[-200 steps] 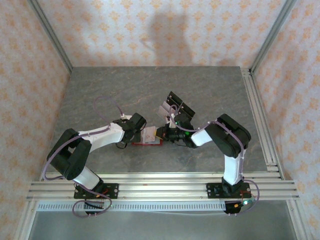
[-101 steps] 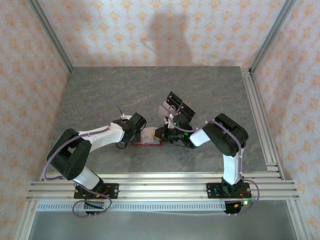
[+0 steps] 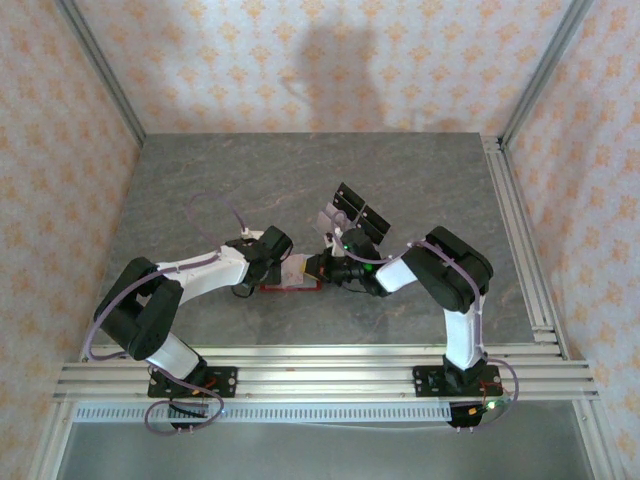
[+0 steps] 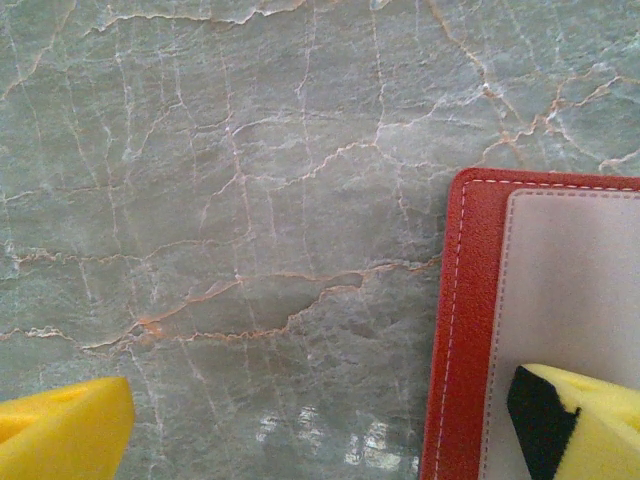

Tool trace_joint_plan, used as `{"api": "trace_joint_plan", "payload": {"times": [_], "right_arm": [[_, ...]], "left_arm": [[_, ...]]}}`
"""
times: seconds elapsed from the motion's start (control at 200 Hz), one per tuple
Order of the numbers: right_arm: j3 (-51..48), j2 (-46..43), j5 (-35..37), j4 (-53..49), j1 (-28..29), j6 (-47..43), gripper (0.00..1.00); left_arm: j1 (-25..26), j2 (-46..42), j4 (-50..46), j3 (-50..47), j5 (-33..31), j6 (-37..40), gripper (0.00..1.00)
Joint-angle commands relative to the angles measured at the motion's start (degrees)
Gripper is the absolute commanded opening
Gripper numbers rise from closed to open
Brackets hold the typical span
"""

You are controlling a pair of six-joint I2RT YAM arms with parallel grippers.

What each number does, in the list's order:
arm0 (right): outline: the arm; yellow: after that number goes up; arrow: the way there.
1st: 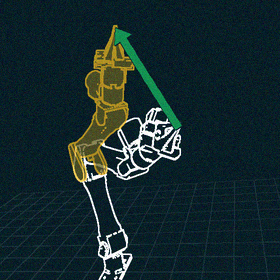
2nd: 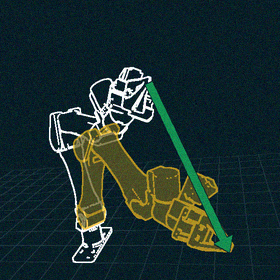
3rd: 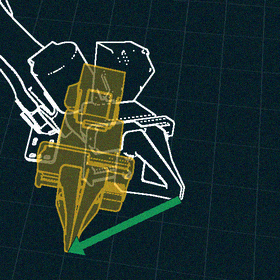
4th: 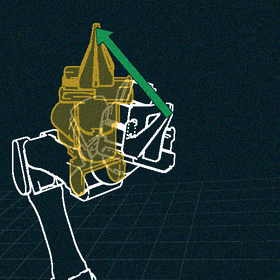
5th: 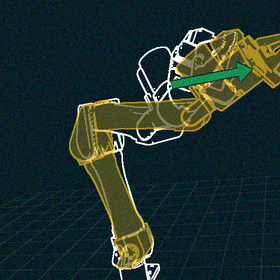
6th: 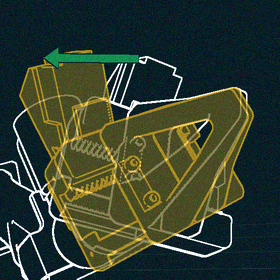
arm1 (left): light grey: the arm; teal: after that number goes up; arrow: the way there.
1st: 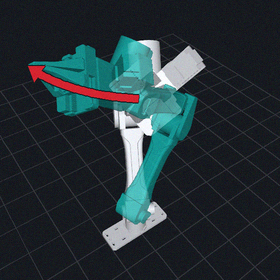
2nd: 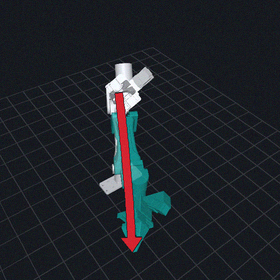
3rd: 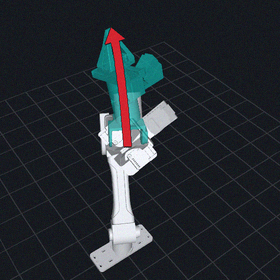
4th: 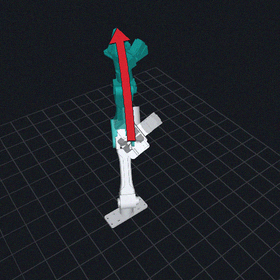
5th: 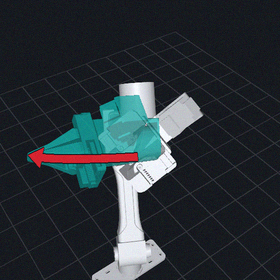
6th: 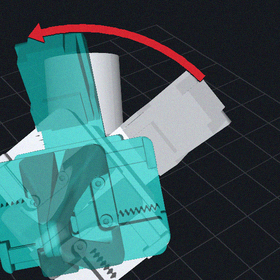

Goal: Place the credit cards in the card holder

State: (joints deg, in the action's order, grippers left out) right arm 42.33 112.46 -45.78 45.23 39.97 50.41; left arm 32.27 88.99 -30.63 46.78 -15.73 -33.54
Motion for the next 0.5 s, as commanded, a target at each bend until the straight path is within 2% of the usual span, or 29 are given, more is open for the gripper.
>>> {"api": "trace_joint_plan", "payload": {"times": [0.0,0.23,0.49], "right_arm": [[0.58,-0.18,1.71,-1.77,0.46,-1.14,0.00],[0.56,-2.72,3.91,-8.84,0.33,-6.17,0.00],[0.83,-3.91,4.49,-11.18,-0.06,-7.81,0.00]], "left_arm": [[0.43,-1.63,-2.49,0.82,-2.78,-1.23,0.98],[-0.07,0.10,-5.05,2.70,-3.48,-1.00,0.98],[-0.04,1.74,-4.09,1.30,-2.83,-1.47,0.98]]}}
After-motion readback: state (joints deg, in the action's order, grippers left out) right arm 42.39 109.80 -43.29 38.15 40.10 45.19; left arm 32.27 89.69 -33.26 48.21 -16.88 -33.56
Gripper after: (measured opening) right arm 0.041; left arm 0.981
